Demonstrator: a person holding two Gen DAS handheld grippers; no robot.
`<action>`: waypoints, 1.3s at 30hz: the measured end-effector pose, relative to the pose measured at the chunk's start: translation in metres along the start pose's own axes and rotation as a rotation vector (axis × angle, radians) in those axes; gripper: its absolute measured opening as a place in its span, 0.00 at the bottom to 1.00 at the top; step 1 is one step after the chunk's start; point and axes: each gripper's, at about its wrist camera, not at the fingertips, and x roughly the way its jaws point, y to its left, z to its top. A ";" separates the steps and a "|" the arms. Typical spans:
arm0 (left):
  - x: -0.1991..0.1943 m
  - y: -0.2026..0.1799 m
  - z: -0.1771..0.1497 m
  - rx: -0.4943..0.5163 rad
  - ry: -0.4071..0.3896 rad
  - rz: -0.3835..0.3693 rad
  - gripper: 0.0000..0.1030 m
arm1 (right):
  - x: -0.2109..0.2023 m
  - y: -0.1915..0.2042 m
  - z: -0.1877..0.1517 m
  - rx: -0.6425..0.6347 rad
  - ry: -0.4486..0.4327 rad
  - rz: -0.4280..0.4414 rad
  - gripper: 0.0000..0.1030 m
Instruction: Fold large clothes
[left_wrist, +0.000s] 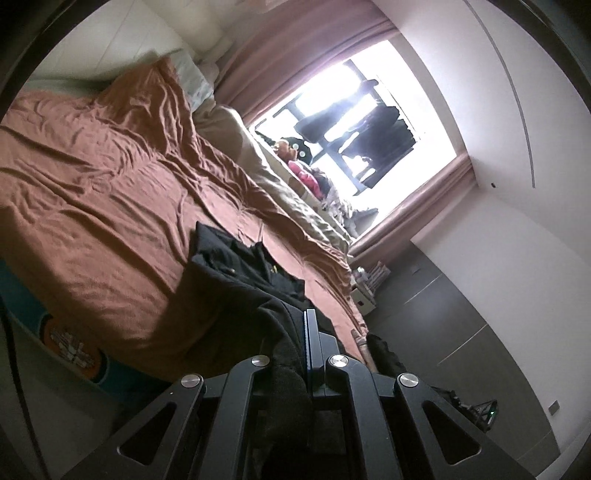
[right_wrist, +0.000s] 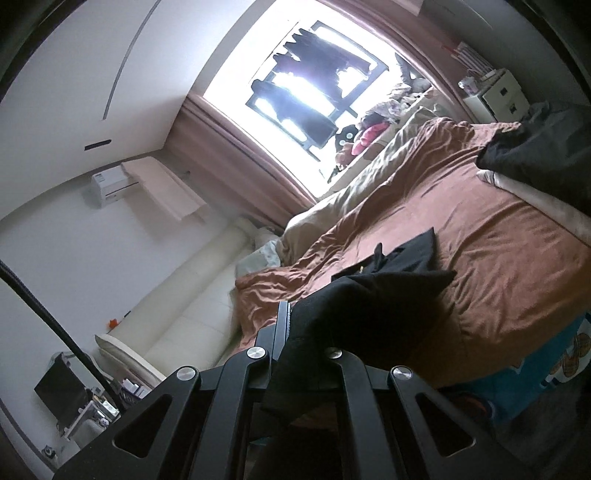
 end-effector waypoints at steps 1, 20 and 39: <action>-0.001 -0.002 0.000 0.006 -0.004 -0.002 0.03 | 0.000 0.001 0.001 -0.009 -0.004 0.005 0.00; 0.047 0.033 0.015 -0.010 0.076 0.022 0.04 | 0.059 -0.026 0.015 -0.031 0.026 -0.066 0.00; 0.175 0.020 0.120 0.002 0.089 0.063 0.04 | 0.175 -0.027 0.100 0.062 0.025 -0.138 0.00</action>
